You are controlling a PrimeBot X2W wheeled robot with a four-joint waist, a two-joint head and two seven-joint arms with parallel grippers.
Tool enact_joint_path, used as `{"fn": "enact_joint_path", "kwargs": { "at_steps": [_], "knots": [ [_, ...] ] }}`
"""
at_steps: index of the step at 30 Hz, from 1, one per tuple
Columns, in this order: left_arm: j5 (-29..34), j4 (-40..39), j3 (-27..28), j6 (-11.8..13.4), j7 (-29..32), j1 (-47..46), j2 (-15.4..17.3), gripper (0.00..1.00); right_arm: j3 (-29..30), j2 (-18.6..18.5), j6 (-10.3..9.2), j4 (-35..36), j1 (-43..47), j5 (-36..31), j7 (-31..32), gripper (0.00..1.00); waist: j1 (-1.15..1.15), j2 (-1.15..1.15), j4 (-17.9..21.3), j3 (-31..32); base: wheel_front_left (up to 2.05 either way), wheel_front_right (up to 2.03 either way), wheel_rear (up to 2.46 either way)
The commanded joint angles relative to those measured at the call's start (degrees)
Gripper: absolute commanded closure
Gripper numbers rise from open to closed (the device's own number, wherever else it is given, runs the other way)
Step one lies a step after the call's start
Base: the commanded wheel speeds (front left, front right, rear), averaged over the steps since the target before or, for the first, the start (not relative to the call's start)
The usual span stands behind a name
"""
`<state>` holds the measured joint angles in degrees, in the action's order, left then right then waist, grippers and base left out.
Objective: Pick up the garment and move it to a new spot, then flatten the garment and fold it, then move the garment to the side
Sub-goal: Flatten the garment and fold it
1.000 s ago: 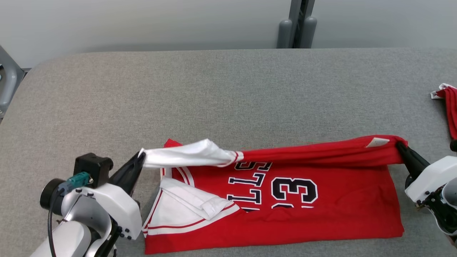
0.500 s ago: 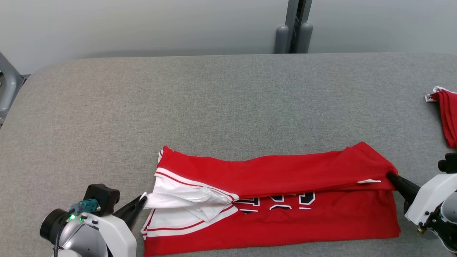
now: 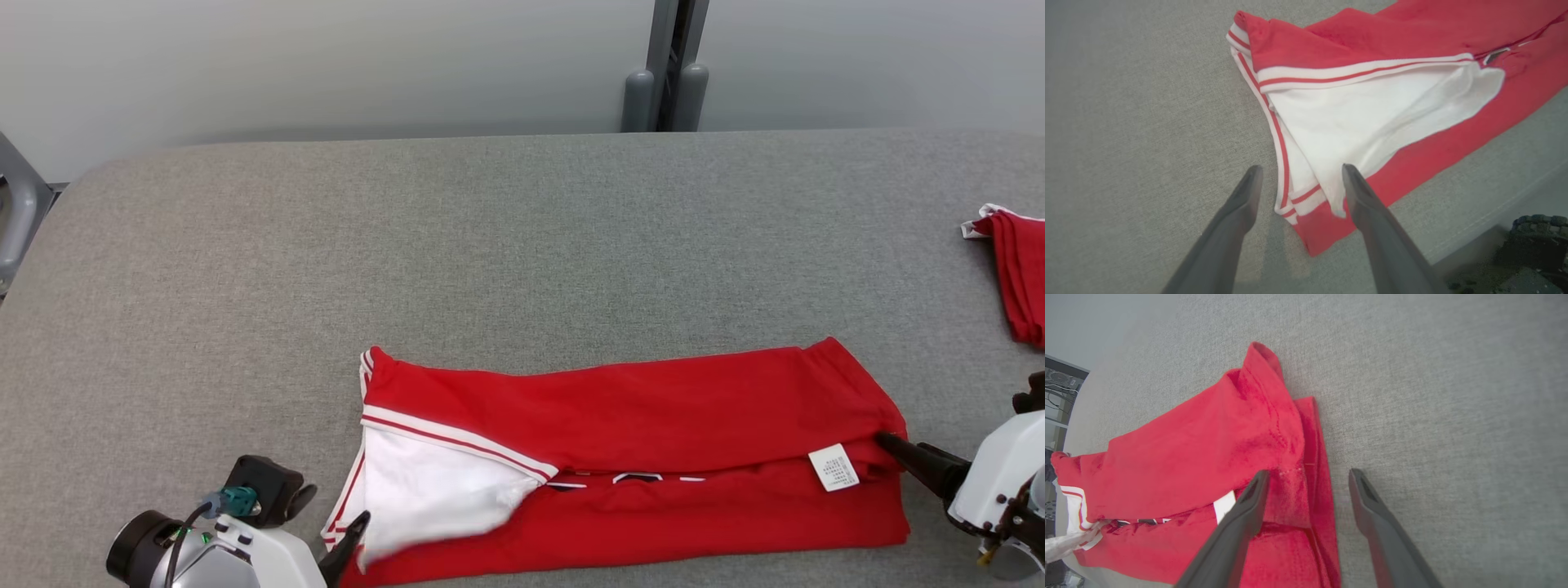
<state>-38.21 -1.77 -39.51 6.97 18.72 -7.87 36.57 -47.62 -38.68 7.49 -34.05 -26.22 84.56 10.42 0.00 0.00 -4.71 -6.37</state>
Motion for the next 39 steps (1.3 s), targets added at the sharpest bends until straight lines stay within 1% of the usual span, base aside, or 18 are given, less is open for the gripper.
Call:
{"fn": "enact_joint_path", "kwargs": {
  "at_steps": [1,2,5,8,11,14,15,16,20,22,23,26,29,31,35,39],
  "knots": [
    [0.7,-0.3,0.5,0.7,-0.4,-0.3,0.1,0.00,0.2,-0.9,0.00,0.2,0.9,1.2,1.8,0.00,0.00,0.00,0.0,0.2,0.00,0.00,0.00],
    [0.7,-0.3,0.6,1.0,-0.6,-0.4,0.1,0.00,0.2,-1.1,0.00,0.8,1.0,1.4,2.6,0.00,0.00,0.00,0.0,0.4,0.00,0.00,0.00],
    [1.2,-0.4,1.9,2.3,-2.2,-1.1,-0.2,0.00,1.5,-2.3,0.00,2.2,0.9,2.2,2.0,0.00,0.00,0.00,0.2,0.9,0.00,0.00,0.00],
    [1.4,-0.3,3.9,4.5,-5.3,-1.5,-1.2,0.00,3.0,-2.7,0.00,4.0,0.9,2.4,-0.3,0.00,0.00,0.00,0.5,1.5,0.00,0.00,0.00],
    [1.2,0.1,6.2,6.6,-9.4,-2.2,-3.5,0.00,4.7,-3.0,0.00,6.0,0.9,0.8,-5.2,0.00,0.00,0.00,0.9,2.1,0.00,0.00,0.00],
    [0.8,1.1,8.2,8.8,-14.1,-2.4,-6.5,0.00,5.9,-2.6,0.00,7.5,1.5,-1.9,-11.2,0.00,0.00,0.00,1.4,2.7,0.00,0.00,0.00],
    [0.9,1.6,8.7,9.3,-15.7,-2.4,-7.4,0.00,6.2,-2.2,0.00,7.7,1.8,-2.8,-13.2,0.00,0.00,0.00,1.6,2.9,0.00,0.00,0.00],
    [0.9,1.6,8.7,9.3,-15.7,-2.4,-7.4,0.00,6.2,-2.2,0.00,7.7,1.8,-2.8,-13.2,0.00,0.00,0.00,1.6,2.9,0.00,0.00,0.00],
    [0.2,4.2,10.3,10.8,-21.9,-1.7,-11.6,0.00,7.6,-0.4,0.00,7.1,3.0,-6.4,-20.7,0.00,0.00,0.00,2.5,3.5,0.00,0.00,0.00],
    [0.3,6.0,10.9,10.9,-25.3,-0.9,-13.0,0.00,8.1,1.2,0.00,6.1,4.0,-7.9,-23.0,0.00,0.00,0.00,2.9,3.7,0.00,0.00,0.00],
    [0.4,8.2,10.9,10.7,-28.2,-0.2,-14.4,0.00,8.9,2.8,0.00,5.1,5.0,-9.2,-24.3,0.00,0.00,0.00,3.2,3.8,0.00,0.00,0.00],
    [-0.2,11.2,11.4,10.2,-31.1,0.4,-16.6,0.00,10.4,5.4,0.00,3.0,6.3,-11.2,-25.3,0.00,0.00,0.00,3.4,3.7,0.00,0.00,0.00],
    [-0.1,13.6,11.4,9.6,-32.4,0.1,-18.3,0.00,11.7,8.4,0.00,1.0,7.2,-12.7,-25.6,0.00,0.00,0.00,3.2,3.3,0.00,0.00,0.00],
    [0.7,14.9,11.0,8.9,-32.8,-0.7,-18.8,0.00,12.6,10.0,0.00,-0.4,7.4,-13.2,-25.7,0.00,0.00,0.00,2.8,2.9,0.00,0.00,0.00],
    [1.6,16.8,10.4,7.9,-33.2,-1.8,-19.6,0.00,14.2,12.9,0.00,-3.2,7.1,-12.1,-25.6,0.00,0.00,0.00,2.0,2.3,0.00,0.00,0.00],
    [2.3,17.8,10.2,7.2,-33.5,-3.0,-19.9,0.00,15.1,14.5,0.00,-6.2,6.5,-10.2,-24.7,0.00,0.00,0.00,0.6,1.9,0.00,0.00,0.00]
  ]
}}
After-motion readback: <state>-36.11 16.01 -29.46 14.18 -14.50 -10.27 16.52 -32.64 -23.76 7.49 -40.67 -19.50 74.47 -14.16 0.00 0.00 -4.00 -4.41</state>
